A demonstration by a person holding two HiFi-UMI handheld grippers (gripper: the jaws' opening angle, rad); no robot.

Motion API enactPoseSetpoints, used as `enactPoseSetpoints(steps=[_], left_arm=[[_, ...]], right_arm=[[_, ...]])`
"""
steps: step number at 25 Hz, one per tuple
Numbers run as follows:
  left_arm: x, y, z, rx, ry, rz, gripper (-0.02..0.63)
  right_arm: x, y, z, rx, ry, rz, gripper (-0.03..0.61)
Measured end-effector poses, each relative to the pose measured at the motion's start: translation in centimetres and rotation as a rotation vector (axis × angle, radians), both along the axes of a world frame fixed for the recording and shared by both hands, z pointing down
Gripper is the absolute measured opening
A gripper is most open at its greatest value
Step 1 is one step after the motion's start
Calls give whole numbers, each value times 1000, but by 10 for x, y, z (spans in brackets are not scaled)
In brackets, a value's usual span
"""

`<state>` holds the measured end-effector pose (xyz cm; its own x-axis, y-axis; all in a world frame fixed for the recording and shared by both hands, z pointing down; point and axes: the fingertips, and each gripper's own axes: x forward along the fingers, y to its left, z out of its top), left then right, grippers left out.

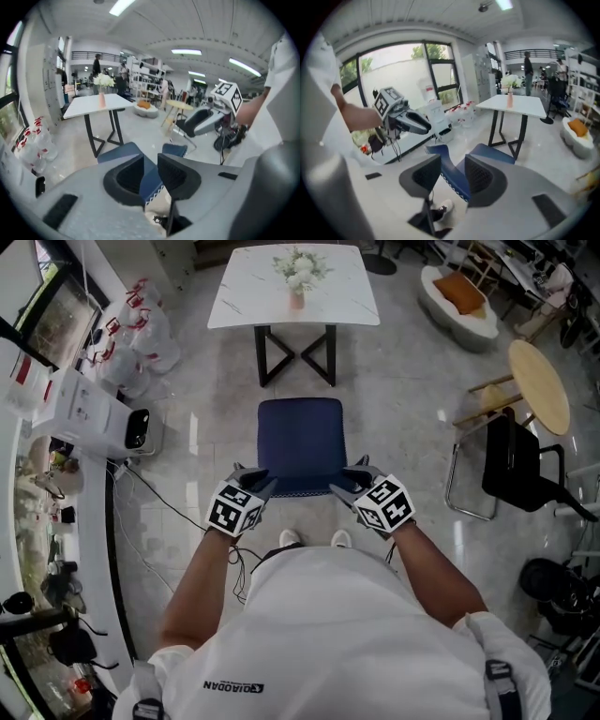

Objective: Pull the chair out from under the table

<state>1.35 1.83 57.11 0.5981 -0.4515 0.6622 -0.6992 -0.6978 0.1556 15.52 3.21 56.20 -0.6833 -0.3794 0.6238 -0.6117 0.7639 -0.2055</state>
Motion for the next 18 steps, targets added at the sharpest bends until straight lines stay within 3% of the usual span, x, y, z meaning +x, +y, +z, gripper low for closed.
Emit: enactPoseSetpoints(steps=[3,9,18], left_arm=[[8,-13,-36,78,105,-94,73],[24,-15,-95,215,188,-107,24],[19,-17,-141,303,245,-132,9]], right_arm=[[-8,-7,-26,7,-115,79,136],[-9,-20,-93,149,-255,140,61],[1,-23,-147,270,-327,206,6]])
